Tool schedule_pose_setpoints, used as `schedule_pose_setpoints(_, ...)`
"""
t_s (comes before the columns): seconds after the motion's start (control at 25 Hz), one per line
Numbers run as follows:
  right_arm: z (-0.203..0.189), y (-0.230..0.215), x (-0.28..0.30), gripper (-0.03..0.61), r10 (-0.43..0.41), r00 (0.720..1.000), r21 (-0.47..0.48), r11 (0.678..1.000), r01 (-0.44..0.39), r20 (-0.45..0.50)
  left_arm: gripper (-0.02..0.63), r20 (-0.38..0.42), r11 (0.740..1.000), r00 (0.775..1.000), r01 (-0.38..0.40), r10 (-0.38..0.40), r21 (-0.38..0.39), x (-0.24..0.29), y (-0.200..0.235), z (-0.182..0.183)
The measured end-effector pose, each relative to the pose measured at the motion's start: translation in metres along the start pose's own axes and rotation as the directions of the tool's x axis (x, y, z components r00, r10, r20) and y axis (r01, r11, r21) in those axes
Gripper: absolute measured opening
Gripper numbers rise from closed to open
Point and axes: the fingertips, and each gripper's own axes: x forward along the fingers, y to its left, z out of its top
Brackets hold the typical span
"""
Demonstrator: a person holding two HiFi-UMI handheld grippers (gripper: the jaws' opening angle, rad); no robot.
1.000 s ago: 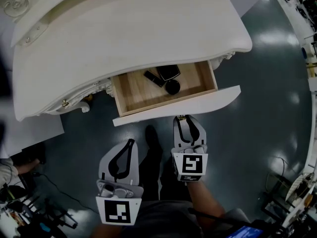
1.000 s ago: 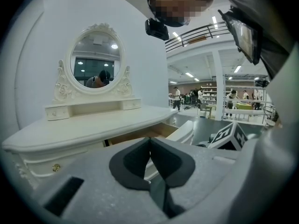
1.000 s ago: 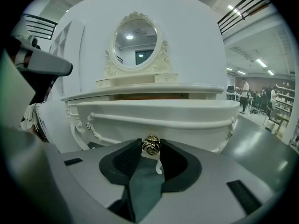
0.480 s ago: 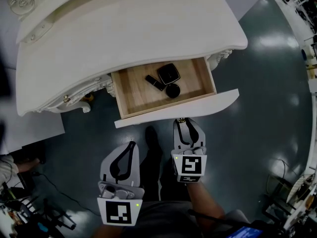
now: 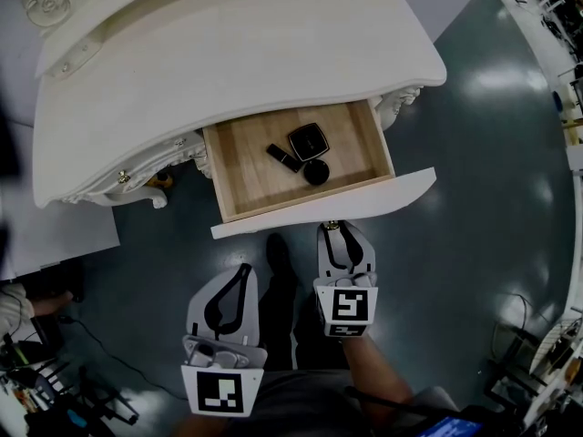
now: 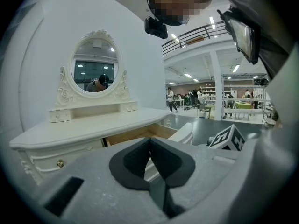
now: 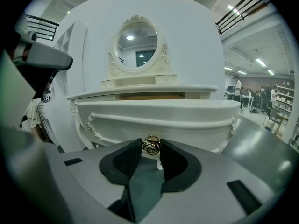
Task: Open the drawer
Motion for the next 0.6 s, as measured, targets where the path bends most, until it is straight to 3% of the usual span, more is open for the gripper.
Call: schedule_pose_setpoints(0.6,-0.003,0.0,-0.006,0.121,0.021,1.0,-0.006,1.0,-0.02,0.01,0.015,0.015,1.0,1.0,-0.006,0.006,0.012,-0.015,-0.01,0.0)
